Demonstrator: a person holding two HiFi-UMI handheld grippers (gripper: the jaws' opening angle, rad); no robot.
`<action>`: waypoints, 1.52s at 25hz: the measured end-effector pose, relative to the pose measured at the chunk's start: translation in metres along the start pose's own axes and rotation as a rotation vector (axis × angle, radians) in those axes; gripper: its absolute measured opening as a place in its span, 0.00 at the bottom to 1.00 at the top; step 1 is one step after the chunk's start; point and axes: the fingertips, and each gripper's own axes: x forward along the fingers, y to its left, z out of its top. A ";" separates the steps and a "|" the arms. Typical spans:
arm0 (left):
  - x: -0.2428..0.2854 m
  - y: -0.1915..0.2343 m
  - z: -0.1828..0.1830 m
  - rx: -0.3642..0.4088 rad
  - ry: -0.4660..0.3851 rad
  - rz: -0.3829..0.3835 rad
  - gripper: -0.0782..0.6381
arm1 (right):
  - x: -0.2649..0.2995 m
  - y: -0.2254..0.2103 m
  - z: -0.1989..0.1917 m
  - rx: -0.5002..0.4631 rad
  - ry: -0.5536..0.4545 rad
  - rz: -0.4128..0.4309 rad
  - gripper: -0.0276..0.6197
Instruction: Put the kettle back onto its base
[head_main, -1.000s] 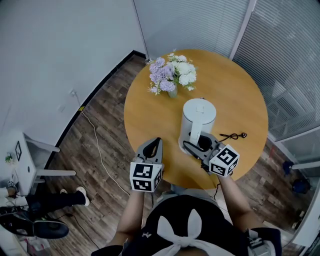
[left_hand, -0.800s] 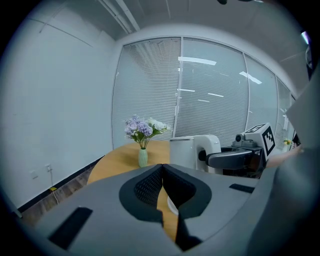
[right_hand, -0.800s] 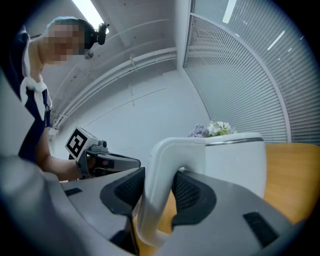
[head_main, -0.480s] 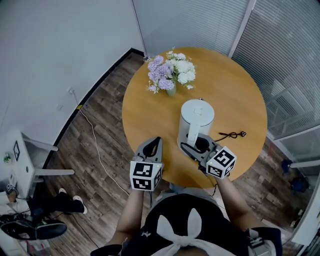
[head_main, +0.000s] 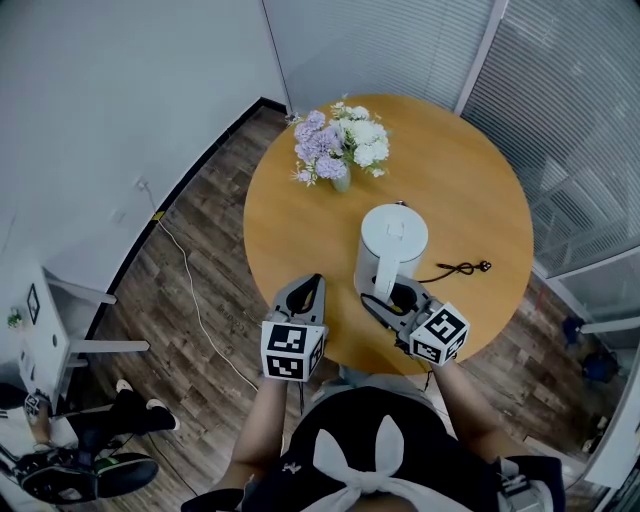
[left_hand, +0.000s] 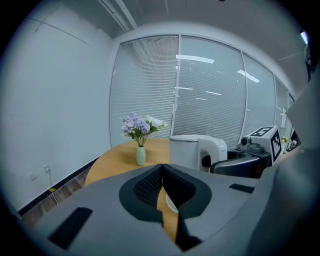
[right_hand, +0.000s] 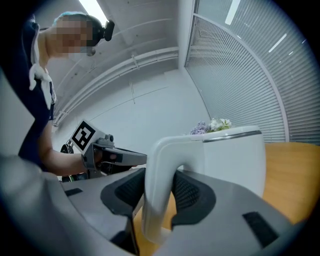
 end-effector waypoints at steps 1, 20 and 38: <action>0.000 -0.001 -0.001 0.002 0.001 0.000 0.15 | 0.000 0.000 0.000 0.002 -0.003 -0.004 0.30; -0.008 -0.006 -0.012 0.009 0.021 0.003 0.15 | -0.003 0.006 -0.004 -0.011 -0.012 -0.044 0.30; -0.008 -0.009 -0.018 0.016 0.039 -0.006 0.15 | -0.004 0.011 -0.011 0.007 0.019 -0.109 0.29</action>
